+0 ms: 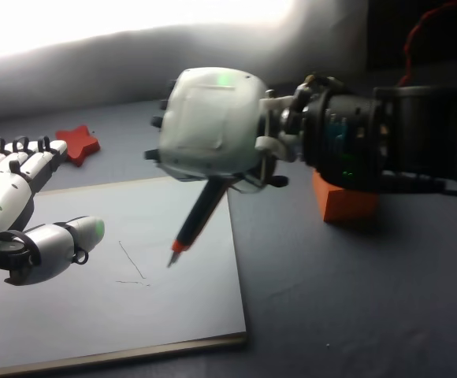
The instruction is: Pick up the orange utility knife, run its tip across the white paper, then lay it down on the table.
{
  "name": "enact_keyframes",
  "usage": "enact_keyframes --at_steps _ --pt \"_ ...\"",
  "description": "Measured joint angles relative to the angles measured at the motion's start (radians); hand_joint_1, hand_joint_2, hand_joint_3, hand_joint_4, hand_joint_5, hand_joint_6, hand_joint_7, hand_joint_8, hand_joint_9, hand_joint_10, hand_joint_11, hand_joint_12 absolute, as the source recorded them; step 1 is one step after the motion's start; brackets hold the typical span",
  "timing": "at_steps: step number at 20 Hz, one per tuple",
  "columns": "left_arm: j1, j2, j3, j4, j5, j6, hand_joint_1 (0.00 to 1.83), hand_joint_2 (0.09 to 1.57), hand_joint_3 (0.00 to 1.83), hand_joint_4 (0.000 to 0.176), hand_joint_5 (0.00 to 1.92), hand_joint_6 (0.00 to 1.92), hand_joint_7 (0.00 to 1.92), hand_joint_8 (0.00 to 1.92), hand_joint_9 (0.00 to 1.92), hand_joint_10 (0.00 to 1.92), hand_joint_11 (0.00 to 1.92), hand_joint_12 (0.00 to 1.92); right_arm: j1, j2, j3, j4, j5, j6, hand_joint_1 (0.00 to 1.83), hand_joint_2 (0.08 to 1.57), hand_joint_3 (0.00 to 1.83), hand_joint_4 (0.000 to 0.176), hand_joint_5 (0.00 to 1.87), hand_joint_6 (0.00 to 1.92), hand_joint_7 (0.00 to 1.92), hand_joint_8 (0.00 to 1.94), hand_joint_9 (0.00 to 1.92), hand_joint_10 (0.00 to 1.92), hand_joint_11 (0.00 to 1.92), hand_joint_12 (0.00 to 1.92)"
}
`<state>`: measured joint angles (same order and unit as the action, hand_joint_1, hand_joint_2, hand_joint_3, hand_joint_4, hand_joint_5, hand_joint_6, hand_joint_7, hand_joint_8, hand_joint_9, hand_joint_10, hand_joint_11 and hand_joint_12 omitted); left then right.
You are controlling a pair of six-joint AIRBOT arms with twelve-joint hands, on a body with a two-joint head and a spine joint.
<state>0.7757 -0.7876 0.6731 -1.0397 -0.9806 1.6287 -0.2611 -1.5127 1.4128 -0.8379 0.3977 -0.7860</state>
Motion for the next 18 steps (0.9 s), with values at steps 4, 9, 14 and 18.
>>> enact_keyframes --at_steps 4,9,14,18 --pt "-0.002 0.000 0.000 -0.008 0.000 0.000 0.08 1.33 0.00 0.019 0.00 0.00 0.03 0.00 0.02 0.00 0.00 0.15 -0.035 -0.071 0.051 0.149 0.047 -0.149 1.51 0.97 0.93 0.176 1.65 1.92 1.88 1.94 1.92 1.92 1.92 1.92" --pt "-0.002 0.000 0.000 -0.010 -0.002 0.000 0.09 1.34 0.00 0.022 0.00 0.00 0.03 0.00 0.02 0.00 0.00 0.20 -0.062 -0.117 0.051 0.218 0.014 -0.216 1.48 0.98 0.92 0.176 1.64 1.92 1.90 1.94 1.92 1.92 1.92 1.92" --pt "0.001 0.000 0.002 -0.010 -0.002 0.000 0.12 1.33 0.00 0.024 0.00 0.00 0.02 0.00 0.02 0.00 0.00 0.23 -0.070 -0.151 0.055 0.230 -0.094 -0.217 1.50 0.98 0.90 0.176 1.62 1.92 1.89 1.94 1.92 1.92 1.92 1.92" --pt "0.002 0.000 0.005 -0.016 -0.001 -0.001 0.11 1.34 0.00 0.019 0.01 0.00 0.05 0.00 0.03 0.00 0.00 0.29 -0.077 -0.154 0.061 0.200 -0.152 -0.203 1.52 0.97 0.89 0.176 1.67 1.92 1.91 1.94 1.92 1.92 1.92 1.92"
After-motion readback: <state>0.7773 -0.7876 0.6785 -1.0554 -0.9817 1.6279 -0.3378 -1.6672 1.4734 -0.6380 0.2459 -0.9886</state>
